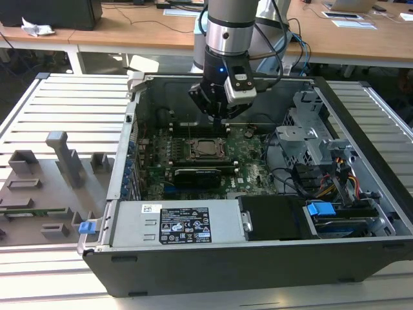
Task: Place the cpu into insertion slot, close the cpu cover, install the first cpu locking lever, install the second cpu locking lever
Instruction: 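Install the first cpu locking lever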
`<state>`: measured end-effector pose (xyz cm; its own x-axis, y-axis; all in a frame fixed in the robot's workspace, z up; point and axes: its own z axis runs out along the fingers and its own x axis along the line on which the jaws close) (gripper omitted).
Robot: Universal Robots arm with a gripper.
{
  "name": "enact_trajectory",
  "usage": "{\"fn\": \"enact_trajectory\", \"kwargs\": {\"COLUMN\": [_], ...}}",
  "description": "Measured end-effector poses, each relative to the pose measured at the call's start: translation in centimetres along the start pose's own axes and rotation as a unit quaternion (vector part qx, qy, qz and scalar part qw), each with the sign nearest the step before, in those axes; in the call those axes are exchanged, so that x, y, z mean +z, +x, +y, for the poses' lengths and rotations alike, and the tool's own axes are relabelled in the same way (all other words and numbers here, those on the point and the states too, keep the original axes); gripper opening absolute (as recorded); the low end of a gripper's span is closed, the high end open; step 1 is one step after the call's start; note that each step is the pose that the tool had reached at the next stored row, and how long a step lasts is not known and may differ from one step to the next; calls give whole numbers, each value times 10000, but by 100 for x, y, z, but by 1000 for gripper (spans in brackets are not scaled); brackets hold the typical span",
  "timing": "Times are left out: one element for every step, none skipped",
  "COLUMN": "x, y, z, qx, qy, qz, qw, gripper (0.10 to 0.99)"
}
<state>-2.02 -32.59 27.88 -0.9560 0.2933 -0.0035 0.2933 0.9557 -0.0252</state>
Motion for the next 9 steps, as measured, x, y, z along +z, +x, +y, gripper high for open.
{"fn": "enact_trajectory", "kwargs": {"x": [0, 0, 0, 0, 0, 0, 0, 0, 0], "y": [0, 0, 0, 0, 0, 0, 0, 0, 0], "z": [0, 0, 0, 0, 0, 0, 0, 0, 0], "qx": [-32, -99, -164, -196, -226, -278, -328, -391, -437], "qy": [0, 0, 0, 0, -1, -1, -1, -1, -1], "qz": [-1, -3, -4, -5, -6, -7, -8, -10, -11], "qw": [10000, 10000, 9999, 9998, 9997, 9996, 9995, 9992, 9990], "gripper": [110, 110, 110, 110, 110, 110, 110, 110, 110]}}
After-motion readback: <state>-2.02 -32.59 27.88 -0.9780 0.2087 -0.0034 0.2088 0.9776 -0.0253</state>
